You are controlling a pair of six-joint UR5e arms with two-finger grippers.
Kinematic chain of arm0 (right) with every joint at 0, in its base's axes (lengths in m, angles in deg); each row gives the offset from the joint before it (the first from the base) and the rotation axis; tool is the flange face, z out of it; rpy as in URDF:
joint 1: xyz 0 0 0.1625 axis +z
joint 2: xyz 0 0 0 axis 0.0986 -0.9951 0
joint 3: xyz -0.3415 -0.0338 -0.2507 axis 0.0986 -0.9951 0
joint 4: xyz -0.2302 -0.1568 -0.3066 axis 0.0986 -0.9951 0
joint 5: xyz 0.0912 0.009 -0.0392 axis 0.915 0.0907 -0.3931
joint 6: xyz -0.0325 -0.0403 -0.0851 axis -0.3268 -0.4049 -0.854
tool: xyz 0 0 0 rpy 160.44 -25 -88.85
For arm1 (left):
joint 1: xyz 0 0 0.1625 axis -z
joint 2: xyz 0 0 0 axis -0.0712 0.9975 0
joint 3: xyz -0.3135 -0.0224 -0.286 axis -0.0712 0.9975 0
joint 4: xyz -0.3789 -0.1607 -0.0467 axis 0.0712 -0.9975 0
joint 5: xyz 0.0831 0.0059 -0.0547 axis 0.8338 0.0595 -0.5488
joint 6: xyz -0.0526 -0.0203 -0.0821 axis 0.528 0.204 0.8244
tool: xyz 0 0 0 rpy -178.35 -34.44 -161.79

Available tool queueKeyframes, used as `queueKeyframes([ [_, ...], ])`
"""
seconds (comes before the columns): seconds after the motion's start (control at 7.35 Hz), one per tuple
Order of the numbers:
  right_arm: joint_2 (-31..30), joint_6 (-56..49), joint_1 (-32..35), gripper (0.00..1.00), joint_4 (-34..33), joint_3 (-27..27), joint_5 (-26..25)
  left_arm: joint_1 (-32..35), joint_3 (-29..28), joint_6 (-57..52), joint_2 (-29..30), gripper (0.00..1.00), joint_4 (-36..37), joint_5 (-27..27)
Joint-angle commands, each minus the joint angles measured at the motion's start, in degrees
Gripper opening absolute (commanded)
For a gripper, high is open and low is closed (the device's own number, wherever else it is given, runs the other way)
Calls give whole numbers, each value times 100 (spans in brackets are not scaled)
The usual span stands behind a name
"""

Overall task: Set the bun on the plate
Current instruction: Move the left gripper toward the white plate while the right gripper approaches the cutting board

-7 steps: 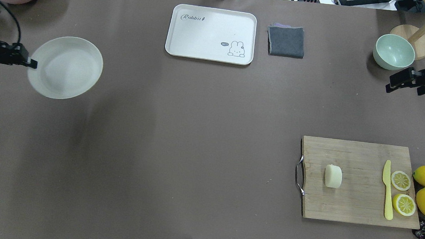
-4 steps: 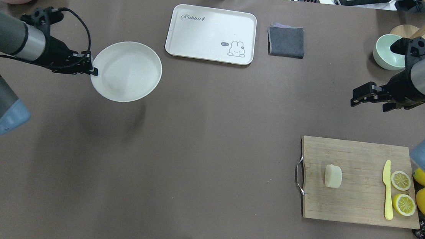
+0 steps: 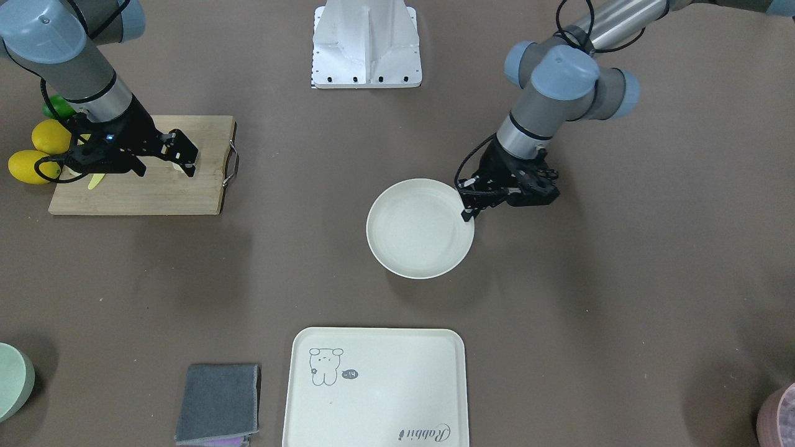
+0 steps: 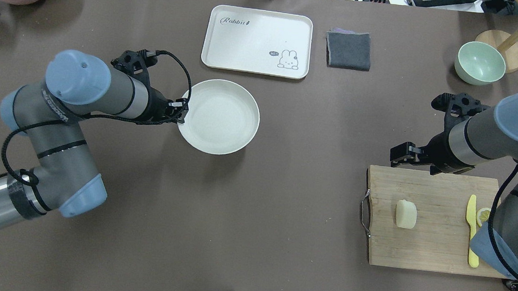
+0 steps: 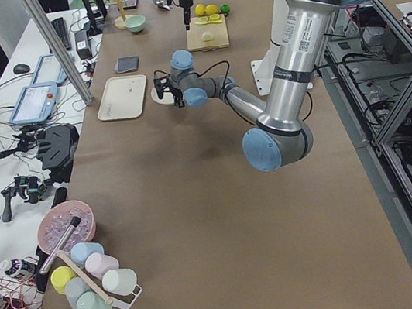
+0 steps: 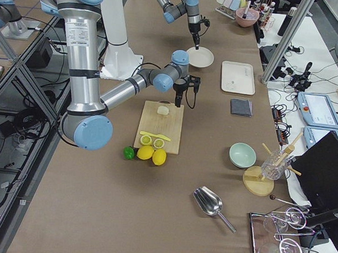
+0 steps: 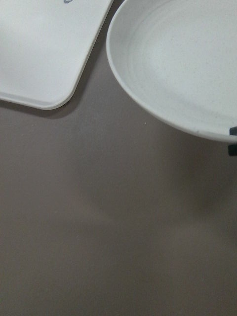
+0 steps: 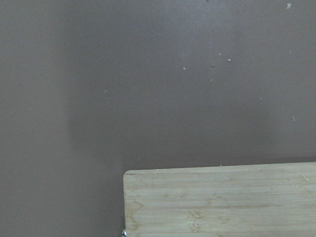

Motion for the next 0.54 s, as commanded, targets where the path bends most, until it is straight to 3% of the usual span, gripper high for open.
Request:
queueKeyframes([
  [0.0,-258,44,-176,100,349,-6,-85,-645,25,352,65,0,46,537],
  [0.41,-205,79,-300,100,340,-41,-164,-1191,8,406,117,0,37,802],
])
